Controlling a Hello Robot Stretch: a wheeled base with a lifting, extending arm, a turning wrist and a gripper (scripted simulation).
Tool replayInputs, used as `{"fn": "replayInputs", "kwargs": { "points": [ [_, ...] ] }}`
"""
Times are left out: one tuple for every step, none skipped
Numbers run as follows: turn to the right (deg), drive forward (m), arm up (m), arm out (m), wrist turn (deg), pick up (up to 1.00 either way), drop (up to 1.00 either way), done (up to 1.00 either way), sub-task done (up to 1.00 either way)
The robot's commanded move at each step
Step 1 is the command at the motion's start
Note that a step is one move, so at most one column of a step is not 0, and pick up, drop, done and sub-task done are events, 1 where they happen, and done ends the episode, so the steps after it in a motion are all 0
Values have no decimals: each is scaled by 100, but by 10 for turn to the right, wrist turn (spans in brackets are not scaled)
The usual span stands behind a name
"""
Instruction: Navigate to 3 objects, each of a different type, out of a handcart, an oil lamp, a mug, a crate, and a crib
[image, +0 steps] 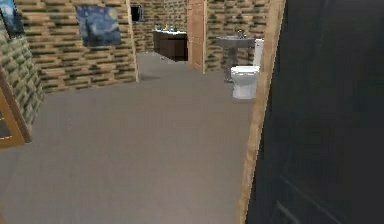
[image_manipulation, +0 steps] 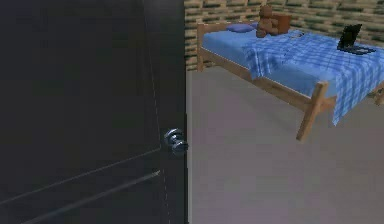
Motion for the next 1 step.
{"fn": "replayInputs", "kwargs": {
  "points": [
    [-30, 0, 0, 0, 0, 0, 0, 0, 0]
  ]
}}
